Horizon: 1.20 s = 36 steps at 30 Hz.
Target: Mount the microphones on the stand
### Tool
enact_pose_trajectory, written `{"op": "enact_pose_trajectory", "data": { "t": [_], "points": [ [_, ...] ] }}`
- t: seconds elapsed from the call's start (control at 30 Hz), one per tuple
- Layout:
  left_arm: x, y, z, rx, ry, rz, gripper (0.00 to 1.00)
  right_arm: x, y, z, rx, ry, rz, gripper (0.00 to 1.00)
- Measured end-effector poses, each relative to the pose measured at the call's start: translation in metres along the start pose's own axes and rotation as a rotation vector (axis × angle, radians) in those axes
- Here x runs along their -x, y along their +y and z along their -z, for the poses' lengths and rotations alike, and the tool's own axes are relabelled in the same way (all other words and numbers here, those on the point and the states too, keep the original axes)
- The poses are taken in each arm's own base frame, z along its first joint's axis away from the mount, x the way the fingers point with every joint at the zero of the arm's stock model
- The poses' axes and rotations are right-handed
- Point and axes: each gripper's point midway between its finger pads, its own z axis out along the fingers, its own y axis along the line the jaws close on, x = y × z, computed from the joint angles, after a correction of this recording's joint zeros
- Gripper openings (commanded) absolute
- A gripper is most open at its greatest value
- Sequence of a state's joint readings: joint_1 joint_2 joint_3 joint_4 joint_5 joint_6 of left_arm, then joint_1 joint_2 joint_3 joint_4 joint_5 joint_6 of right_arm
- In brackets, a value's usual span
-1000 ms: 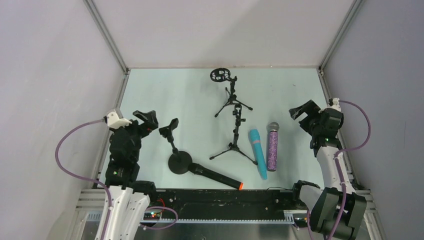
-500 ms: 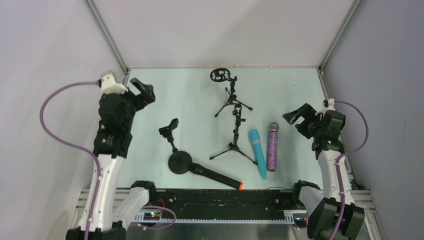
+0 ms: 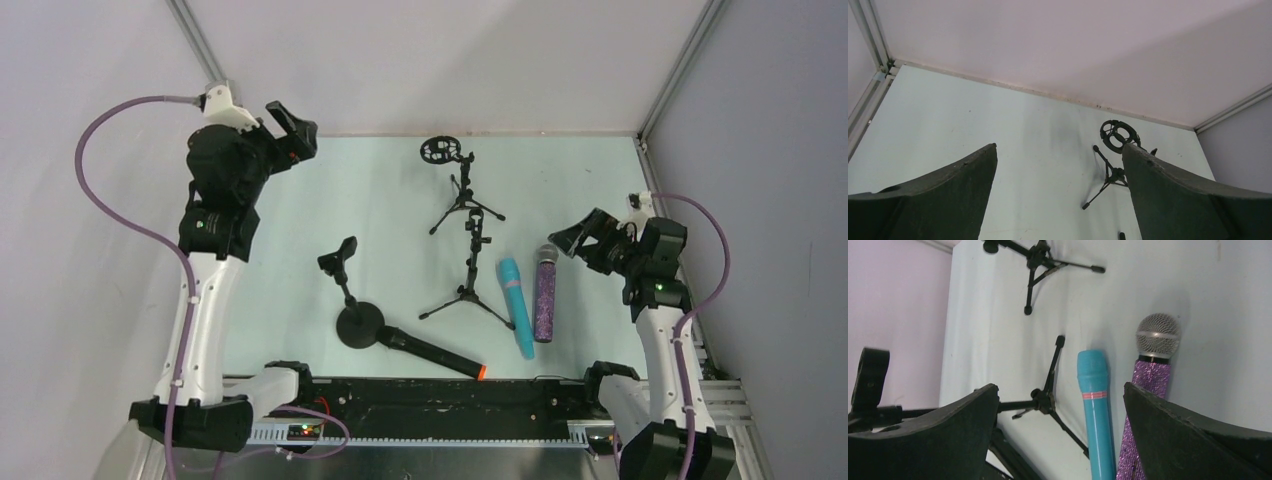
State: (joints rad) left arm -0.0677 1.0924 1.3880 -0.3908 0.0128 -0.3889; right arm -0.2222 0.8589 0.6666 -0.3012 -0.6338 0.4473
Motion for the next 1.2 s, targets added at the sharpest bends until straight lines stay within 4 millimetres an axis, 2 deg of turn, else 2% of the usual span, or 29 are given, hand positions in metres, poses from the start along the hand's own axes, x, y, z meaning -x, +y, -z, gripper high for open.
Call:
{"op": "enact_pose_trajectory", "data": {
  "t": [0.13,0.33,0.4,0.47,0.7,0.93,1.1,1.2],
  "points": [
    [-0.005,-0.001,-0.012,-0.01,0.031,-0.006,0.98,-0.013,0.015,0.002,0.017,0.038,0.043,1.0],
    [-0.052,0.014,-0.028,0.002,0.163,0.005,0.98,-0.021,0.056,-0.001,0.055,0.07,0.172,1.0],
    [-0.065,0.022,-0.029,0.021,0.198,0.01,0.98,-0.025,0.069,-0.002,0.072,0.076,0.214,1.0],
    [-0.071,0.026,-0.029,0.029,0.217,0.013,0.98,-0.028,0.075,-0.002,0.07,0.078,0.24,1.0],
    [-0.075,0.016,-0.026,-0.052,0.248,0.025,0.98,-0.043,0.067,-0.003,-0.002,0.109,0.299,1.0],
    [-0.088,-0.005,-0.015,-0.185,0.303,0.036,0.98,-0.045,0.063,0.006,-0.028,0.103,0.306,1.0],
    [-0.108,-0.018,0.01,-0.28,0.354,0.049,0.98,-0.05,0.058,0.01,-0.038,0.096,0.298,1.0],
    [-0.113,-0.03,0.031,-0.341,0.355,0.04,0.98,-0.058,0.051,0.009,-0.048,0.117,0.289,1.0]
  ]
}}
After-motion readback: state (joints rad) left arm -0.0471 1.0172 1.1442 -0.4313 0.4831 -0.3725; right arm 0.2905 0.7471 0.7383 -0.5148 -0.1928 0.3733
